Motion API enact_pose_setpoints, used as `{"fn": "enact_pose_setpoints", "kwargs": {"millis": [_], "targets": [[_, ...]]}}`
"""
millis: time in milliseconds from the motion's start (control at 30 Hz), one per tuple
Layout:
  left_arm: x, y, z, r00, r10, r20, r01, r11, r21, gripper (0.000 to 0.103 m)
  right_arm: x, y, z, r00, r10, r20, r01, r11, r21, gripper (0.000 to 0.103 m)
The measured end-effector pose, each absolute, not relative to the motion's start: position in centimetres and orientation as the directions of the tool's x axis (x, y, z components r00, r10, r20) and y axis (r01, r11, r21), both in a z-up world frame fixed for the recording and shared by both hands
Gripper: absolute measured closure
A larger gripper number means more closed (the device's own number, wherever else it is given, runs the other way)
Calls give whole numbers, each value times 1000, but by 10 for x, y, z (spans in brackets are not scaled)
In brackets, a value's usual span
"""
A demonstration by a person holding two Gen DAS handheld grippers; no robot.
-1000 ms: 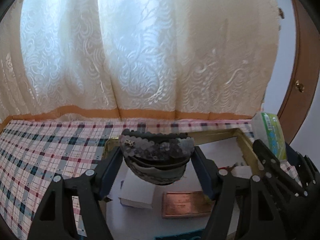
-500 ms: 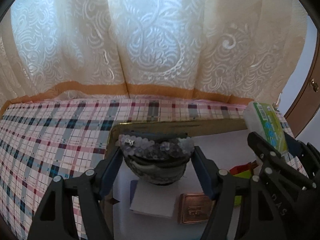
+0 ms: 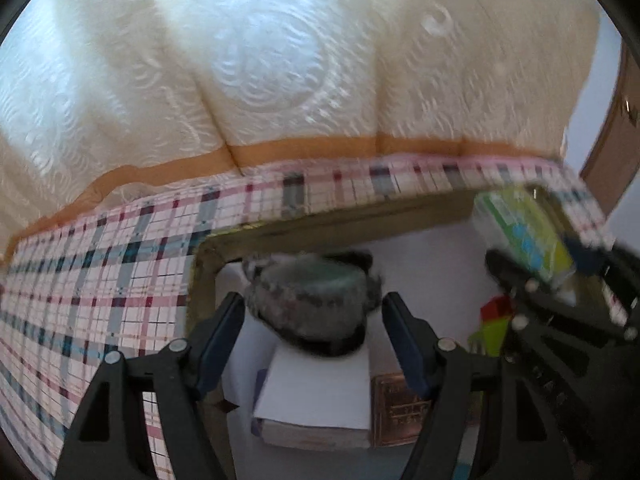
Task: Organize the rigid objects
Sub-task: 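Open the left tool to drop the grey pouch while the right tool releases the floss box, then raise both open tools away from the filled tray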
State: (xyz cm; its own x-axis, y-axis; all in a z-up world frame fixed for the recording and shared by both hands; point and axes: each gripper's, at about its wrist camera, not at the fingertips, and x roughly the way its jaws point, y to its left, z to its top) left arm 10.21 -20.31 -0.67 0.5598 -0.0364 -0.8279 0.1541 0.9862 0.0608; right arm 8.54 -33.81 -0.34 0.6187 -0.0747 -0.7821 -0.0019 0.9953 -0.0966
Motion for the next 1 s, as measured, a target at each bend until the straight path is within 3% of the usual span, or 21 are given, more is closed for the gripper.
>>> {"fn": "enact_pose_setpoints", "kwargs": {"millis": [67,133,200,400,500,667,833,1000], "targets": [[105,-206,-12,514,-38,-857,175,983,61,26,83,-341,-2,627,-86,-775,3,994,-108,46],[109,-210,-20,448,-68,-892,212,977,32,0,83,-345,-2,616,-70,-785,2,996,-87,34],[106,-210,-23,437,-100,-894,228,974,2,1,78,-351,-2,608,-30,-793,3,999,-36,30],[74,-214,1,601,-117,-791,236,971,36,1,52,-359,6,665,24,-746,34,997,63,26],[51,-217,13,715,-85,-694,204,975,92,1,35,-365,8,709,75,-702,40,989,146,26],[22,-207,21,819,-68,-570,141,986,85,1,3,-370,6,797,127,-591,60,957,286,25],[5,-199,20,881,-29,-473,74,994,77,1,-21,-363,9,869,74,-490,75,958,276,24],[-5,-191,16,892,-36,-450,55,998,29,1,-37,-355,12,911,36,-410,67,970,233,24]]}}
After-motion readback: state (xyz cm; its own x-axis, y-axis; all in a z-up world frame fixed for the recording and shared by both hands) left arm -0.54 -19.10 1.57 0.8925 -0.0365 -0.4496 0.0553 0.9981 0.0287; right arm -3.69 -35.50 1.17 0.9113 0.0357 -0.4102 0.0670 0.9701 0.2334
